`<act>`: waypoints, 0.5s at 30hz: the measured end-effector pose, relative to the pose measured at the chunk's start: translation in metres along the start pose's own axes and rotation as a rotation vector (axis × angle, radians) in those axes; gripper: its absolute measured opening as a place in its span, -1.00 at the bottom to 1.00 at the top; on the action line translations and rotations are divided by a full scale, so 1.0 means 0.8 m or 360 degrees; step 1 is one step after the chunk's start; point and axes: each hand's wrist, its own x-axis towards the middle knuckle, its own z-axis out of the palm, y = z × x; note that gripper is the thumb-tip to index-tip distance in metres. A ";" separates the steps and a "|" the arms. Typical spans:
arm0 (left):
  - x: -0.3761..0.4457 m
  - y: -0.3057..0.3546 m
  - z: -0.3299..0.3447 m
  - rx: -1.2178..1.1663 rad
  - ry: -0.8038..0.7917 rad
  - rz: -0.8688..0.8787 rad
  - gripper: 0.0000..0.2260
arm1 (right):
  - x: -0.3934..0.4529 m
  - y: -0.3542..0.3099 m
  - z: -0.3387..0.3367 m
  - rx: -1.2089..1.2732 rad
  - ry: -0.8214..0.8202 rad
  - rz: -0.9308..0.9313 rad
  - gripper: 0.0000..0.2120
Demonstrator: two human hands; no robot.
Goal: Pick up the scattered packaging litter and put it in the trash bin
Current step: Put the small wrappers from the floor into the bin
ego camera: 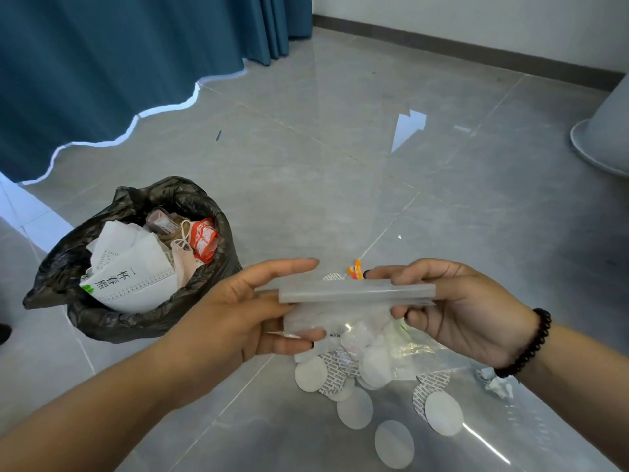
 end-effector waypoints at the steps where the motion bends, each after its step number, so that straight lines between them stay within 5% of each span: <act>1: 0.001 0.001 -0.001 0.0000 -0.0017 -0.0007 -0.76 | 0.002 0.002 -0.001 0.0063 -0.0016 0.0002 -0.88; 7: 0.000 -0.002 -0.007 -0.0149 -0.0160 -0.0164 -0.65 | 0.012 0.010 -0.014 0.0138 -0.0155 0.0014 -0.71; 10: 0.002 -0.004 -0.001 0.0120 0.0110 -0.0060 -0.88 | 0.013 0.008 -0.011 -0.0066 -0.0164 -0.0011 -0.57; 15: 0.007 -0.007 0.001 0.0296 0.0355 0.0084 -0.66 | 0.015 0.019 0.000 -0.0578 0.0013 -0.0015 -0.49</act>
